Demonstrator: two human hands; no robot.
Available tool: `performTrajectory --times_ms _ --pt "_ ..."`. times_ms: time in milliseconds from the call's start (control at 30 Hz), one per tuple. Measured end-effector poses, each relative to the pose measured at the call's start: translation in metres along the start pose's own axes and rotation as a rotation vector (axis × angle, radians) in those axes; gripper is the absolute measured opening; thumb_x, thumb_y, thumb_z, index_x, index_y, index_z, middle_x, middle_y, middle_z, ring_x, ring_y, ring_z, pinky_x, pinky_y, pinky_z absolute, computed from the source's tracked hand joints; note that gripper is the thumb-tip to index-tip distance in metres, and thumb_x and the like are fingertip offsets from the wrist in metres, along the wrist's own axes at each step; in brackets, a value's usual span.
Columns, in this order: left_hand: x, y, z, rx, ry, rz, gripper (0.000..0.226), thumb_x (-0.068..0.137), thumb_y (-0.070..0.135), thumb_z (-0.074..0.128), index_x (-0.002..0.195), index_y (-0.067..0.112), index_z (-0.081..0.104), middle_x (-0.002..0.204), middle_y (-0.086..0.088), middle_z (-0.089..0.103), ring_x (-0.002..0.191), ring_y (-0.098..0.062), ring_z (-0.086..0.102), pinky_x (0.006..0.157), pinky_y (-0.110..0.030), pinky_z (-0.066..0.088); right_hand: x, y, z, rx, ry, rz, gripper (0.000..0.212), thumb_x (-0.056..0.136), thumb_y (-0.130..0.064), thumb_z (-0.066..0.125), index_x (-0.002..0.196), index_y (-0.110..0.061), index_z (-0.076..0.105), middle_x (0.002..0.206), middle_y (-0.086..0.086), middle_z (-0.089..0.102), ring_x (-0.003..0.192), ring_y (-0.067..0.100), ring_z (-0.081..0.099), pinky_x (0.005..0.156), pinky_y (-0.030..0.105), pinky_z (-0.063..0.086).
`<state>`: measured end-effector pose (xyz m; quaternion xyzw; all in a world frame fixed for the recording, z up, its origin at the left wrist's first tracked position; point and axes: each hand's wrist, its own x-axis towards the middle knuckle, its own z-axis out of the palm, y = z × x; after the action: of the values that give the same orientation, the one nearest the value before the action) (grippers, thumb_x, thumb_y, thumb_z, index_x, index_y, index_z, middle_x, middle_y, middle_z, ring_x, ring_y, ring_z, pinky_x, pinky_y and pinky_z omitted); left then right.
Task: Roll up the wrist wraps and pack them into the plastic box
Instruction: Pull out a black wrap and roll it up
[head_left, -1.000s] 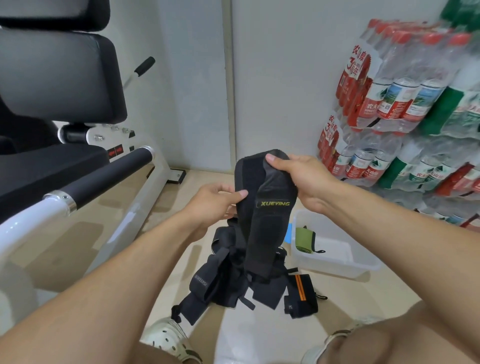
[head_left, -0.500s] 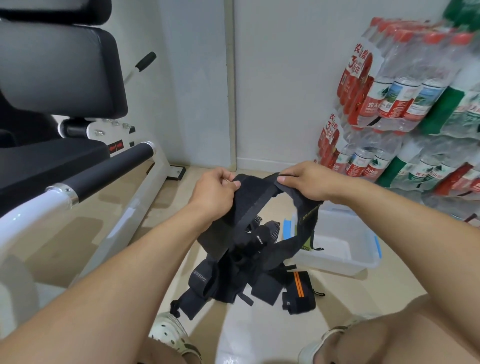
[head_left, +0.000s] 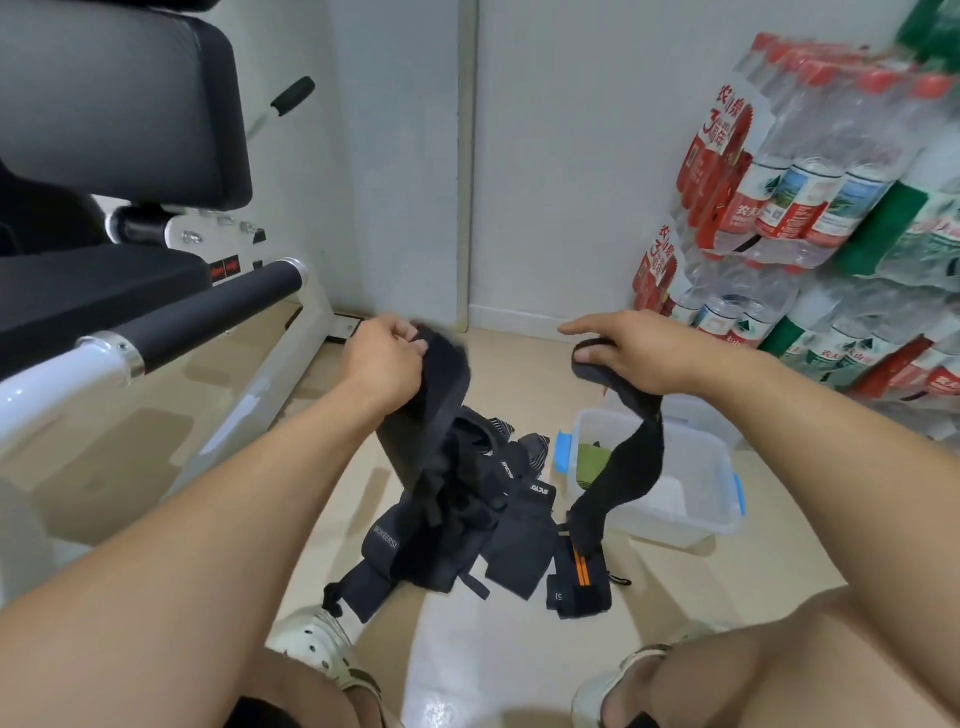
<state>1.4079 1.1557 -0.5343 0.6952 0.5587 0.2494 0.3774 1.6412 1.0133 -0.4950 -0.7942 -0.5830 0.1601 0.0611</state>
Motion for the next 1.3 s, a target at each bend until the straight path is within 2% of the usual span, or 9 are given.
performTrajectory --times_ms 167,233,300,567,667,800,933,1067,1300 --pt "-0.008 0.002 0.006 -0.200 -0.053 0.019 0.006 0.098 0.020 0.065 0.093 0.016 0.065 0.073 0.007 0.057 0.070 -0.009 0.052 0.062 -0.020 0.039 -0.006 -0.022 0.019 0.265 0.043 -0.064 0.035 0.102 -0.044 0.056 0.133 -0.030 0.067 0.133 -0.007 0.068 0.125 0.012 0.060 0.104 0.025 0.043" --pt "-0.009 0.009 0.007 -0.357 -0.061 -0.013 0.004 0.098 0.019 0.065 0.096 0.016 0.068 0.071 0.008 0.061 0.073 -0.009 0.057 0.069 -0.021 0.045 -0.011 -0.034 0.026 0.405 -0.041 -0.009 0.022 0.101 -0.048 0.057 0.095 -0.046 0.078 0.094 -0.020 0.076 0.092 -0.004 0.068 0.083 0.016 0.049" --pt "-0.012 0.013 0.007 -0.468 -0.118 -0.037 0.006 0.100 0.016 0.063 0.099 0.016 0.069 0.081 0.005 0.070 0.080 -0.011 0.065 0.074 -0.023 0.052 -0.013 -0.042 0.031 0.524 -0.128 0.020 0.043 0.099 -0.050 0.058 0.058 -0.045 0.071 0.058 -0.023 0.063 0.056 -0.008 0.058 0.059 0.009 0.041" --pt "-0.022 0.016 -0.003 -0.572 -0.494 -0.047 0.040 0.098 0.019 0.066 0.134 0.036 0.056 0.107 0.002 0.078 0.089 -0.012 0.076 0.065 -0.023 0.058 -0.007 -0.051 0.025 1.065 0.035 0.165 0.015 0.100 -0.018 0.065 0.088 -0.011 0.071 0.042 -0.013 0.055 0.034 -0.002 0.049 0.039 0.009 0.035" --pt "-0.025 0.012 -0.003 -0.464 -0.650 0.001 0.065 0.094 0.003 0.068 0.142 0.042 0.048 0.113 -0.002 0.077 0.101 -0.015 0.074 0.070 -0.026 0.061 -0.006 -0.053 0.021 1.231 0.093 0.234 0.011 0.100 -0.015 0.064 0.096 -0.010 0.073 0.049 -0.008 0.063 0.038 0.002 0.055 0.040 0.012 0.040" --pt "-0.022 0.011 0.001 -0.525 -0.553 -0.033 0.072 0.094 -0.003 0.066 0.152 0.032 0.041 0.111 -0.004 0.077 0.098 -0.017 0.075 0.073 -0.031 0.060 0.001 -0.046 0.025 1.205 0.127 0.258 0.019 0.099 -0.023 0.066 0.109 -0.012 0.078 0.092 0.004 0.080 0.081 0.017 0.074 0.066 0.022 0.057" --pt "-0.021 0.012 0.004 -0.585 -0.454 -0.099 0.077 0.093 -0.005 0.065 0.157 0.022 0.033 0.111 -0.007 0.077 0.095 -0.020 0.075 0.073 -0.030 0.060 0.000 -0.041 0.029 1.088 0.051 0.205 0.023 0.105 -0.024 0.056 0.116 -0.019 0.076 0.104 -0.006 0.079 0.098 0.009 0.074 0.088 0.022 0.057" --pt "-0.020 0.012 0.008 -0.593 -0.385 -0.123 0.087 0.091 -0.008 0.066 0.159 0.026 0.024 0.117 -0.008 0.074 0.106 -0.026 0.072 0.093 -0.044 0.058 -0.004 -0.045 0.032 0.988 0.021 0.163 0.027 0.105 -0.024 0.056 0.128 -0.019 0.071 0.108 -0.014 0.074 0.095 -0.007 0.068 0.091 0.013 0.052" --pt "-0.015 0.007 0.012 -0.548 -0.324 -0.116 0.092 0.085 -0.010 0.071 0.156 0.034 0.032 0.127 -0.015 0.067 0.104 -0.029 0.071 0.068 -0.031 0.056 -0.007 -0.055 0.029 0.925 -0.015 0.109 0.024 0.104 -0.025 0.058 0.126 -0.024 0.068 0.109 -0.002 0.074 0.090 0.010 0.066 0.078 0.026 0.055"
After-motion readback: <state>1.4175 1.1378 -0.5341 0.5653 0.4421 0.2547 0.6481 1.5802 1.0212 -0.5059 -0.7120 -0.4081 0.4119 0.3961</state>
